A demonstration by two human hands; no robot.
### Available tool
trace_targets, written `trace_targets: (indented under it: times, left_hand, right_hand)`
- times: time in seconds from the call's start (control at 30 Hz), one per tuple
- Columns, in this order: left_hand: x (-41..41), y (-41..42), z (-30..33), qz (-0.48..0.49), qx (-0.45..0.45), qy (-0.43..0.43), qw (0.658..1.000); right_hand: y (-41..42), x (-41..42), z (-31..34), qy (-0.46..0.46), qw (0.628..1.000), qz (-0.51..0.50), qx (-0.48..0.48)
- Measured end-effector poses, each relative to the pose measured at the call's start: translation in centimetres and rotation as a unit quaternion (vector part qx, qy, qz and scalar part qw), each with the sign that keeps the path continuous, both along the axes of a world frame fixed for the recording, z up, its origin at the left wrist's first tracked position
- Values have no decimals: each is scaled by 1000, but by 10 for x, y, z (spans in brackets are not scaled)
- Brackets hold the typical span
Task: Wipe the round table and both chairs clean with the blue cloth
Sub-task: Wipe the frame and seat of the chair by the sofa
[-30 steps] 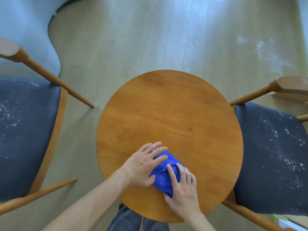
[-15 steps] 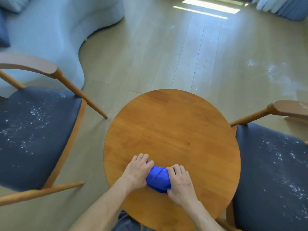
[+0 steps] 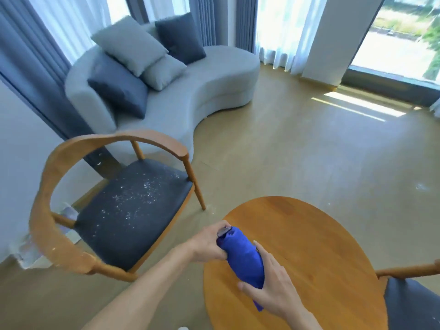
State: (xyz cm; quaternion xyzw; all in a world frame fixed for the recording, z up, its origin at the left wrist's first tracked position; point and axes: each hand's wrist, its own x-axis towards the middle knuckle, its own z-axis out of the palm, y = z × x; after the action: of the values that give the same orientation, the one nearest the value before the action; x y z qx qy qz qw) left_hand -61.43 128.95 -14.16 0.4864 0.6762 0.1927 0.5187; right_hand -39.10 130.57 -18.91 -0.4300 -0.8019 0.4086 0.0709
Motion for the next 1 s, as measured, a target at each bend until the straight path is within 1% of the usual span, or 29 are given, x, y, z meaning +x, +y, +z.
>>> trace_targets:
  times: [0.1, 0.2, 0.27, 0.33, 0.43, 0.53, 0.6, 0.73, 0.9, 1.0]
  left_hand:
    - [-42, -14, 31, 63, -7, -29, 998]
    - [-90, -37, 48, 127, -8, -40, 991]
    - [-125, -57, 51, 194, -19, -52, 979]
    - [-162, -78, 50, 253, -29, -89, 963]
    - [-220, -105, 43, 301, -34, -140, 943]
    - [-284, -129, 34, 337, -38, -164, 926]
    - [-324, -144, 30, 358, -45, -164, 918]
    - [-392, -168, 27, 362, -61, -166, 915]
    - [-444, -158, 23, 381, -68, -201, 900]
    - [-455, -133, 20, 388, -88, -259, 880]
  right_hand:
    - [-1, -45, 24, 50, 999, 15, -10]
    - [-7, -101, 40, 64, 997, 31, -2]
    - [-15, -142, 46, 70, 996, 42, -18]
    - [-25, -184, 48, 81, 995, 55, -34]
    - [-48, -250, 47, 88, 992, 67, -54]
    - [-74, -319, 42, 83, 992, 68, -61]
    - [-89, -365, 42, 73, 993, 65, -64]
    - [-110, -442, 45, 47, 994, 80, -60]
    - [-107, -496, 43, 0, 995, 82, -48]
    - [-86, -508, 35, -29, 996, 71, -38]
